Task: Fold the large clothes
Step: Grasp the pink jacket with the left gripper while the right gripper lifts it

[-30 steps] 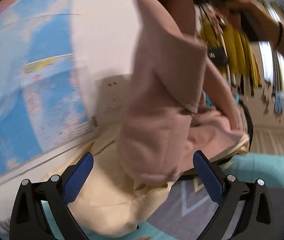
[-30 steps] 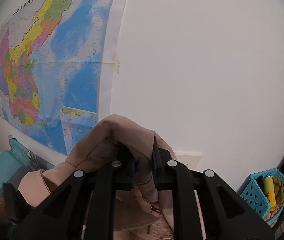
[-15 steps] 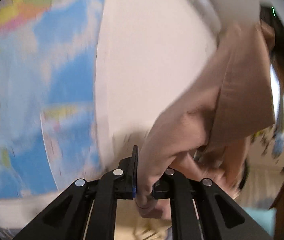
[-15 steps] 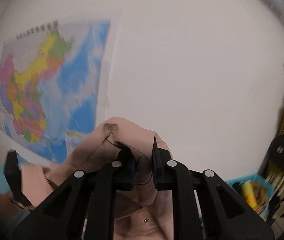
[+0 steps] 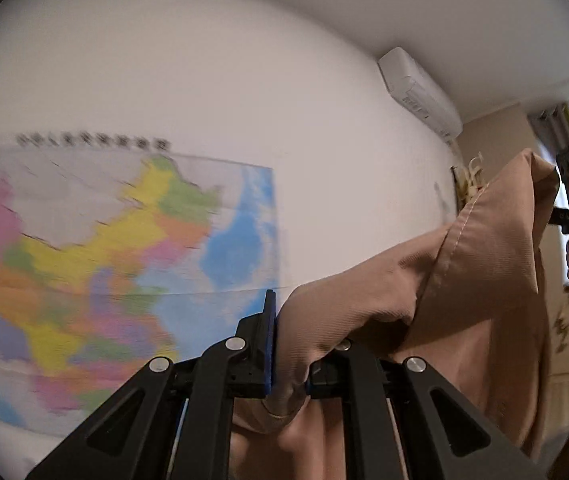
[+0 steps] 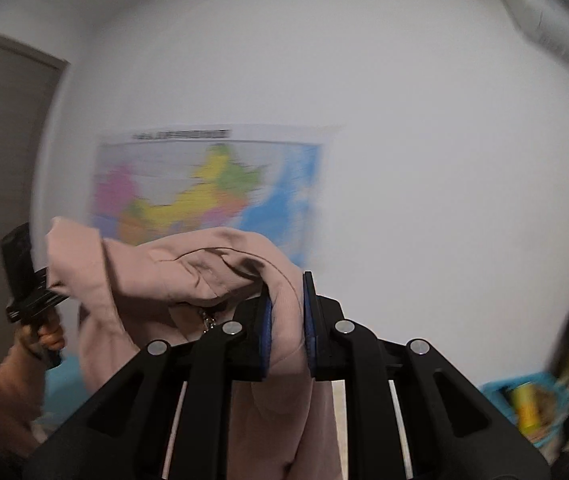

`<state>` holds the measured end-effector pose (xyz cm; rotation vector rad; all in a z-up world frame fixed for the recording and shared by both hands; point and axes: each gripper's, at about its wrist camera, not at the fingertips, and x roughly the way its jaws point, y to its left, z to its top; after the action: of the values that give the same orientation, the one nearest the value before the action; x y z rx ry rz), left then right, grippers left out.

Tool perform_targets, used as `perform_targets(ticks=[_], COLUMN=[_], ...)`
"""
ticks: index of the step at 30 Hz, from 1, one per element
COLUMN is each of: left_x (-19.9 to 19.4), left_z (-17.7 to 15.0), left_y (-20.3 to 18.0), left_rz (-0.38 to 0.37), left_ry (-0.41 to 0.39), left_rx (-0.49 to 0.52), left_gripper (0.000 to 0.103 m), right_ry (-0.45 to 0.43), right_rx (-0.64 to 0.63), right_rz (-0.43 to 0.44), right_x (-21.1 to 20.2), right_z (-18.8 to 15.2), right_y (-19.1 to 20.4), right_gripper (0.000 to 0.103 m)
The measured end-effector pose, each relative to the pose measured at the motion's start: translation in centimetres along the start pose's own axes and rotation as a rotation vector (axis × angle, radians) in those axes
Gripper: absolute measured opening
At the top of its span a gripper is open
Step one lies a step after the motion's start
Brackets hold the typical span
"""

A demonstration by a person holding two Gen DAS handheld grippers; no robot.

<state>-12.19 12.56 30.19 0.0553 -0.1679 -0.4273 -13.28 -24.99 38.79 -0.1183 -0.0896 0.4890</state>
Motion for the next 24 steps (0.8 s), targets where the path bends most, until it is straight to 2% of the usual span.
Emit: perform_targets(ticks=[1, 4, 7, 9, 13, 17, 19, 20, 23, 24], left_x=[-1.7, -8.0, -10.7, -9.8, -4.8, 2.2, 6.2, 7.2, 10.7, 11.3], left_z=[0.1, 0.6, 0.5, -0.2, -3.9, -12.5, -19.5, -22.1, -32.3, -34.0], left_y=[0.2, 0.2, 0.1, 0.8, 5.0, 11.1, 14.5, 15.3, 19.3, 19.8], left_rz=[0.019, 0.104, 0.165, 0.206, 0.271, 0.342, 0.381, 0.385, 0.404, 0.412], left_ry=[0.005, 0.044, 0.106, 0.156, 0.334, 0.588, 0.757, 0.815, 1.031, 1.059], left_rx=[0.01, 0.061, 0.099, 0.116, 0.034, -0.085, -0.154, -0.168, -0.286, -0.3], left_gripper=[0.009, 0.009, 0.009, 0.009, 0.009, 0.009, 0.009, 0.009, 0.009, 0.009], right_ry=[0.012, 0.021, 0.035, 0.062, 0.212, 0.427, 0.569, 0.63, 0.792, 0.825], right_rx=[0.026, 0.024, 0.04, 0.072, 0.202, 0.303, 0.353, 0.381, 0.448, 0.46], right_rz=[0.063, 0.167, 0.236, 0.275, 0.335, 0.372, 0.362, 0.368, 0.315, 0.306], right_x=[-0.7, -1.9, -1.3, 0.8, 11.4, 23.0, 28.8, 31.1, 36.8, 37.9], right_z=[-1.0, -2.8, -4.4, -5.2, -8.7, -15.3, -20.7, -22.9, -30.0, -31.5], right_y=[1.1, 3.9, 6.0, 6.3, 5.5, 5.1, 5.3, 5.5, 5.6, 5.6], right_gripper=[0.013, 0.013, 0.014, 0.014, 0.014, 0.014, 0.014, 0.014, 0.014, 0.014])
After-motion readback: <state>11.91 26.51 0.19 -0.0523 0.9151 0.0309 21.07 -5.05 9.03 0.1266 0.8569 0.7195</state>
